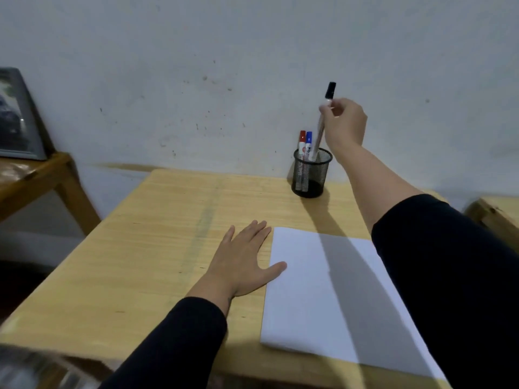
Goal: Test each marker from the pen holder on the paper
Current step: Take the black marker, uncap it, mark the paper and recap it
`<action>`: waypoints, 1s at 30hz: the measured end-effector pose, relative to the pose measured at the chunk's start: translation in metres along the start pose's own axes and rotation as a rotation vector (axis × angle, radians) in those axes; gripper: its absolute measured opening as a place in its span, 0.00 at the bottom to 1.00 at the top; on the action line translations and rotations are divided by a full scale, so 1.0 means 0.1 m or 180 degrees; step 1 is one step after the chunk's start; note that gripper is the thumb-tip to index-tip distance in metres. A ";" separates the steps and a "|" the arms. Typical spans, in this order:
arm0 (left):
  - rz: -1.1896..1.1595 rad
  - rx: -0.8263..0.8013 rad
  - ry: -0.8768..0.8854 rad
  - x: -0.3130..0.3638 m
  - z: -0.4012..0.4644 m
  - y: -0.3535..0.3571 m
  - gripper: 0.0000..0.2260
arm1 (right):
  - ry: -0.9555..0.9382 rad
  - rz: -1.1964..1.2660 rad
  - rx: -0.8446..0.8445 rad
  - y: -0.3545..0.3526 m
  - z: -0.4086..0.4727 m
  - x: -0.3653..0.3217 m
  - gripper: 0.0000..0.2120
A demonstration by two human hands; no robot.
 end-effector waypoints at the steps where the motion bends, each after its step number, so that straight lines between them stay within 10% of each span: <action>1: 0.0008 -0.0008 0.0006 0.01 0.00 -0.01 0.38 | -0.0013 0.0077 -0.0100 -0.04 -0.07 -0.05 0.13; 8: -0.0344 -0.0053 -0.0117 0.08 -0.01 -0.14 0.33 | 0.0282 0.0225 -0.1064 -0.30 -0.88 0.13 0.10; 14: -0.0553 0.1716 0.0781 0.48 0.30 -0.90 0.22 | 0.0331 0.0139 -0.1400 -0.49 -1.22 0.28 0.07; 18: -0.0650 0.1644 0.0831 0.58 0.42 -1.01 0.11 | 0.0278 0.0228 -0.1692 -0.52 -1.27 0.24 0.06; 23: -0.1213 0.1810 0.0330 0.54 0.39 -1.07 0.06 | -0.0672 -0.0247 -0.0491 -0.68 -1.34 0.13 0.06; 30: -0.2029 0.1796 -0.0024 0.61 0.30 -0.96 0.05 | 0.2756 0.2217 -0.1018 -0.44 -1.49 0.35 0.13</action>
Point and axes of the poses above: each hand's wrist, its own z-axis towards the middle knuckle, its own y-axis out of the palm, x = y × z, the point moved 4 cm from there along z, towards the middle knuckle, and after that the axes turned 7 degrees about x, right-handed, at the moved point
